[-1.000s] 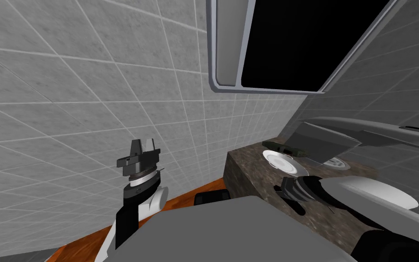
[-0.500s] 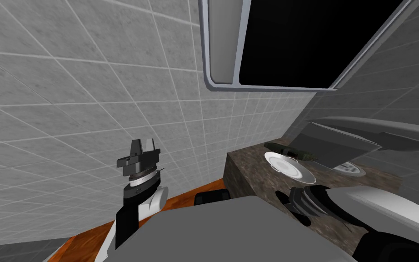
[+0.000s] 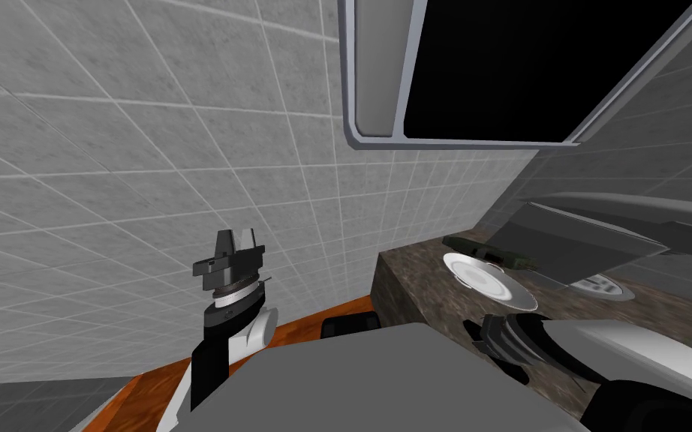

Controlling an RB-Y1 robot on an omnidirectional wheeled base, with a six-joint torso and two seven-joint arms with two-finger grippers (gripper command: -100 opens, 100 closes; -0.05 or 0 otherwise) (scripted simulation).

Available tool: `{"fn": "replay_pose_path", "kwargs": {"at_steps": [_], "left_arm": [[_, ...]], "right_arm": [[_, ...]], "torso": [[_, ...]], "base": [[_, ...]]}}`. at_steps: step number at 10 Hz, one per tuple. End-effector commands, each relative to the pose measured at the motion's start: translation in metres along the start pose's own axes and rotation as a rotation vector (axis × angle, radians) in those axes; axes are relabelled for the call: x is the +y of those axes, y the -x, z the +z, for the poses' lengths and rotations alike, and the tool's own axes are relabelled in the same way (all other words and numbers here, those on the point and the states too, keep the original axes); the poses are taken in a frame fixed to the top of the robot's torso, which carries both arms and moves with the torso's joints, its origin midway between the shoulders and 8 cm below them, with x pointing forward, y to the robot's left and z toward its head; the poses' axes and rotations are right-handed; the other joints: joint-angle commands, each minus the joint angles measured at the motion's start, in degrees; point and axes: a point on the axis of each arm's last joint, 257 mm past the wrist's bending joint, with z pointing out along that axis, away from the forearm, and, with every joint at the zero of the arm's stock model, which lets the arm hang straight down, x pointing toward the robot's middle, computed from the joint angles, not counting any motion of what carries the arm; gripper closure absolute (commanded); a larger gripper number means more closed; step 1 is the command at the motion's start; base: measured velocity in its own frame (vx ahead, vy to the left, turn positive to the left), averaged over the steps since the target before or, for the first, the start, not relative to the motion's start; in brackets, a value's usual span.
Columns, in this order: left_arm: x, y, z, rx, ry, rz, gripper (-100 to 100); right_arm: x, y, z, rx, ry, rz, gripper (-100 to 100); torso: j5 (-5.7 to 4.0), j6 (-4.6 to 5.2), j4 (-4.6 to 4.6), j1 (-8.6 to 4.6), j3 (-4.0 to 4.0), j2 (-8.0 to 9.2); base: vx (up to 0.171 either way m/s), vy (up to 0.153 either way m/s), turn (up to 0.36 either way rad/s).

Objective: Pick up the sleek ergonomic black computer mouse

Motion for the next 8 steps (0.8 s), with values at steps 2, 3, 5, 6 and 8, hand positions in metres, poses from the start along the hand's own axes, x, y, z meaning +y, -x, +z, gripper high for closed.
{"fn": "replay_pose_path", "kwargs": {"at_steps": [2,3,5,6,8], "left_arm": [[0.0,0.0,0.0,0.0,0.0,0.0,0],[0.0,0.0,0.0,0.0,0.0,0.0,0],[0.0,0.0,0.0,0.0,0.0,0.0,0],[0.0,0.0,0.0,0.0,0.0,0.0,0],[0.0,0.0,0.0,0.0,0.0,0.0,0]], "right_arm": [[0.001,0.0,0.0,0.0,0.002,0.0,100],[0.0,0.0,0.0,0.0,0.001,0.001,100],[0.0,0.0,0.0,0.0,0.001,0.001,100],[0.0,0.0,0.0,0.0,0.001,0.0,0],[0.003,0.011,-0.013,0.0,0.004,-0.013,100]], "torso": [[0.01,-0.01,0.01,-0.08,0.01,0.0],[-0.03,-0.03,0.0,-0.1,0.0,0.01],[-0.03,-0.02,0.01,-0.11,0.01,0.01],[-0.03,-0.02,0.01,-0.11,0.01,0.01],[0.0,0.02,0.02,-0.15,0.03,0.05]], "base": [[0.0,0.0,0.0],[0.0,0.0,0.0],[0.0,0.0,0.0],[0.0,0.0,0.0],[-0.011,-0.03,-0.089]]}}
